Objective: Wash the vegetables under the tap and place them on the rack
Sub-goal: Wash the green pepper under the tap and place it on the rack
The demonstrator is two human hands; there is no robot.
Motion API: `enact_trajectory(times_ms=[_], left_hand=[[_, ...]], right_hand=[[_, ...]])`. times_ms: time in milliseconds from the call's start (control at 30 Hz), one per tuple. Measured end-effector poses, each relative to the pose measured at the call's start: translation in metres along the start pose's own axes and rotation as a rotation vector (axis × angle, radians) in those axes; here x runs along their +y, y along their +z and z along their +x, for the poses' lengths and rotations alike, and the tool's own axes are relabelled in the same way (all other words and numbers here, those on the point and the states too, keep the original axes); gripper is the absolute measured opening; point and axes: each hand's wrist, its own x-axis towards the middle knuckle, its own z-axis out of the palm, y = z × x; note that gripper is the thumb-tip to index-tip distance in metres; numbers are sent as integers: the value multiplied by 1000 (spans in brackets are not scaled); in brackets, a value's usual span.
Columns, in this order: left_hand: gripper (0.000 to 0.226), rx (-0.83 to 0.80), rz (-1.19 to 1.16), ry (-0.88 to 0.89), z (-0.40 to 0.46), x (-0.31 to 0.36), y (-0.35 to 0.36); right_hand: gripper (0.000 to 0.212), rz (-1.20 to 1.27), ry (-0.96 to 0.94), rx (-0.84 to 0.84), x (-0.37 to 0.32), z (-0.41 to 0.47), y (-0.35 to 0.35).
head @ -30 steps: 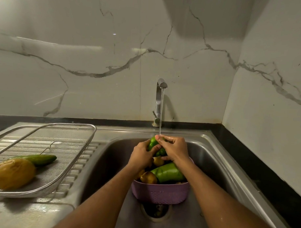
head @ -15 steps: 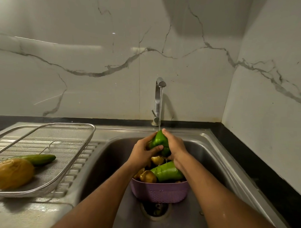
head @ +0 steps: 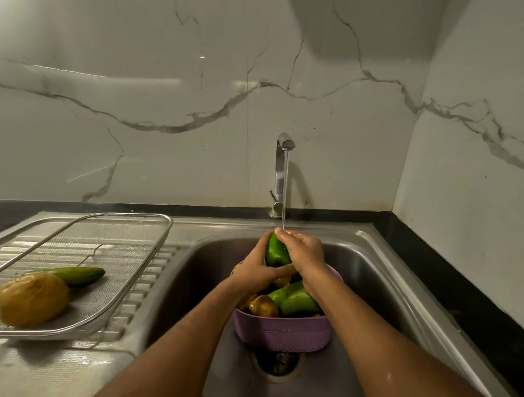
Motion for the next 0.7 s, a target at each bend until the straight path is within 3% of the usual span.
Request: enact_trajectory(times_ms=[167, 400, 500, 600, 700], left_hand=[[68, -29, -138, -71, 0, 2, 0], [55, 87, -281, -100, 8, 1, 1], [48, 85, -332, -128, 5, 4, 1], [43, 39, -259, -134, 1, 7, 4], [43, 98, -132, -83, 1, 5, 2]], right_hand=[[28, -26, 36, 71, -8, -2, -2], [22, 127, 133, -187, -6, -2, -9], [16, 111, 77, -61, -7, -3, -7], [30, 36, 63, 117, -2, 1, -4], [36, -36, 100, 98, -2, -2, -3]])
